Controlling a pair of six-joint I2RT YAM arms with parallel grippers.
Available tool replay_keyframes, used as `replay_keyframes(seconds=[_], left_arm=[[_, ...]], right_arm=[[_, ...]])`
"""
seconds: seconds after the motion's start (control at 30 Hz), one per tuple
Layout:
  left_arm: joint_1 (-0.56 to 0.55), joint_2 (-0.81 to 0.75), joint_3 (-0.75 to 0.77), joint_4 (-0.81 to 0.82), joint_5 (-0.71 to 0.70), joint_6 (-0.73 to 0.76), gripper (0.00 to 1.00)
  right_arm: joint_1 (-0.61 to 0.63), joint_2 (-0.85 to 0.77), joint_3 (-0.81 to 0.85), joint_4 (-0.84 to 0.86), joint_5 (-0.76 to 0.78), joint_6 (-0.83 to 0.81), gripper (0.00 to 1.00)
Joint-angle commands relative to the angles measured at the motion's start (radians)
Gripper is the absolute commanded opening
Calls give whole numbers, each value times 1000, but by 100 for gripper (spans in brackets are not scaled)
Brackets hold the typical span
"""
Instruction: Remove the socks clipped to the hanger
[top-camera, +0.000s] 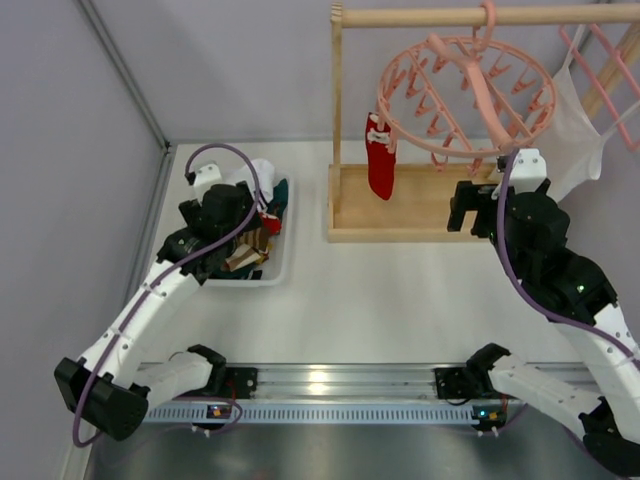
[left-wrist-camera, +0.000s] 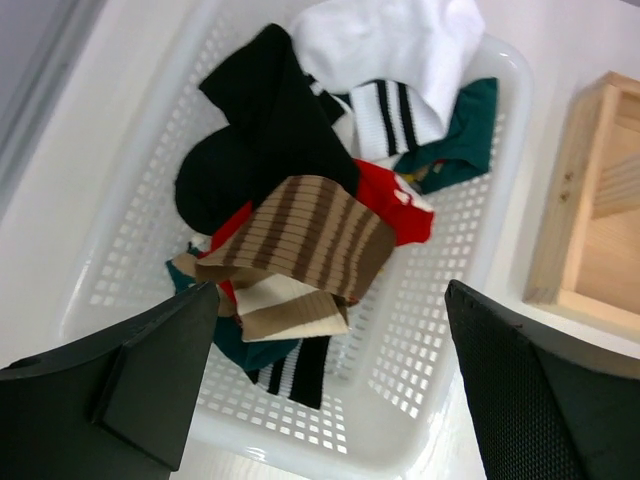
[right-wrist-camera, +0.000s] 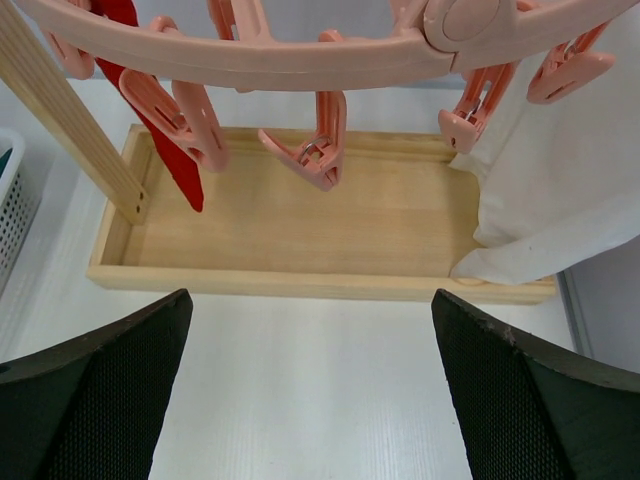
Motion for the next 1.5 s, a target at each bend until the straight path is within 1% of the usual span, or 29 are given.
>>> replay_keyframes(seconds=[0.0,0.03,0.07,0.13,0.17,0.23,0.27,0.3,0.37,0.4,0.57,0.6,0.63,0.73,0.9,0.93,1.07,1.17,1.27,1.3,1.4,1.47], left_arm=[[3,-23,53,17,162,16,98],[2,-16,59,28,205,23,98],[2,-11,62,64,309,34,98],[-1,4,53,120,423,72,98],[-4,7,45,194,551,82,98],[-15,18,13,277,676,95,98],[-21,21,1,319,713,97,98],[-30,23,-30,415,786,100,98],[-61,41,-47,483,813,106,98],[-78,50,-50,538,810,117,98],[-251,150,-9,631,705,226,98],[-279,196,14,631,682,240,98],[-320,220,28,672,643,259,98],[-372,325,89,689,528,283,98],[-393,493,211,723,461,321,98],[-394,548,224,732,448,327,98],[-394,682,330,755,407,362,98],[-394,769,382,781,372,398,98],[-393,832,401,844,313,424,98],[-394,848,402,885,271,439,98],[-394,900,416,939,198,463,98],[-393,926,433,982,140,482,98]], right_arm=[[-6,-1,-19,52,-5,12,99],[-6,-4,-25,57,-5,11,100],[-6,-13,-35,61,-5,12,99],[-6,-35,-49,83,-8,10,99],[-6,-41,-62,89,-20,10,99],[-6,-65,-75,103,-46,-5,99],[-6,-75,-88,107,-67,-5,99],[-6,-84,-94,112,-80,-8,99],[-6,-110,-109,117,-127,-14,99],[-6,-116,-111,112,-141,-14,99],[-6,-185,-146,121,-224,7,99],[-6,-196,-154,123,-230,12,100],[-6,-219,-164,123,-245,20,99],[-6,-259,-183,127,-285,24,100],[-6,-311,-194,123,-345,18,100],[-6,-317,-197,123,-357,17,99],[-6,-342,-207,121,-365,10,99],[-6,-357,-215,114,-376,17,99],[-4,-368,-223,118,-414,21,99],[-6,-374,-226,121,-420,23,99],[-6,-383,-240,132,-442,35,99],[-6,-386,-244,140,-481,41,99]])
